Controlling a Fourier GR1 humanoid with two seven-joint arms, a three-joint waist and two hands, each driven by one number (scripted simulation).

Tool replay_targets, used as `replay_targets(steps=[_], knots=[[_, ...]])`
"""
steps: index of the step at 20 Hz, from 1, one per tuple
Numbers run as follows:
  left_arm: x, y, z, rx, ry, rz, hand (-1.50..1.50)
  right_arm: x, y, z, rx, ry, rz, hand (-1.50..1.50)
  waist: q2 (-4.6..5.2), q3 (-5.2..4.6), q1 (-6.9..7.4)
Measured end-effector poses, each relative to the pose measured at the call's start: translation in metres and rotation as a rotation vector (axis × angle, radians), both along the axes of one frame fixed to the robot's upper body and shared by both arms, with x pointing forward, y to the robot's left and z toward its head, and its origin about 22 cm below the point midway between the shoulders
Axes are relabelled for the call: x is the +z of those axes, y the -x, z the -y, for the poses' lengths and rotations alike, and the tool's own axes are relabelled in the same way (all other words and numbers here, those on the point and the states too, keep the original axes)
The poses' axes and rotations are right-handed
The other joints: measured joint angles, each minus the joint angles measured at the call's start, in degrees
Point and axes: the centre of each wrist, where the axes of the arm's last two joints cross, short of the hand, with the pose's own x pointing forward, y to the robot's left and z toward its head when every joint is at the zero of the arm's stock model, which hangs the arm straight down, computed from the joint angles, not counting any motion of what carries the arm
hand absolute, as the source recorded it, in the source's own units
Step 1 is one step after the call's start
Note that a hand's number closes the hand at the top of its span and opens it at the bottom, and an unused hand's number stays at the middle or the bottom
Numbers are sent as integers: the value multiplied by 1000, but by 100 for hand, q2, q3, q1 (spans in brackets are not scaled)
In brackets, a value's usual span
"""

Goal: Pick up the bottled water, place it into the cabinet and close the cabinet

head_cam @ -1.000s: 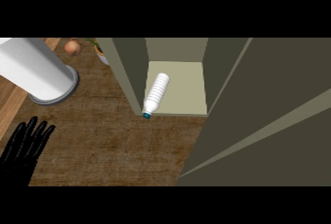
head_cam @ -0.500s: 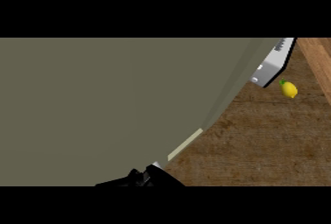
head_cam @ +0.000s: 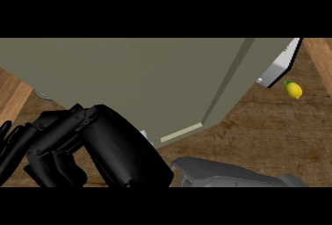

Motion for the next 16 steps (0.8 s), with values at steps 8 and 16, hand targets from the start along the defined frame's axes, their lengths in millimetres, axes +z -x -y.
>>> replay_targets(steps=[8, 16], knots=[[11, 7, -2, 18, -2, 1, -150, -10, -39, -4, 271, 105, -82, 150, 20, 8, -103], [19, 17, -2, 38, -13, 1, -150, -34, -88, 15, 220, 72, -88, 150, 2, 8, -212]])
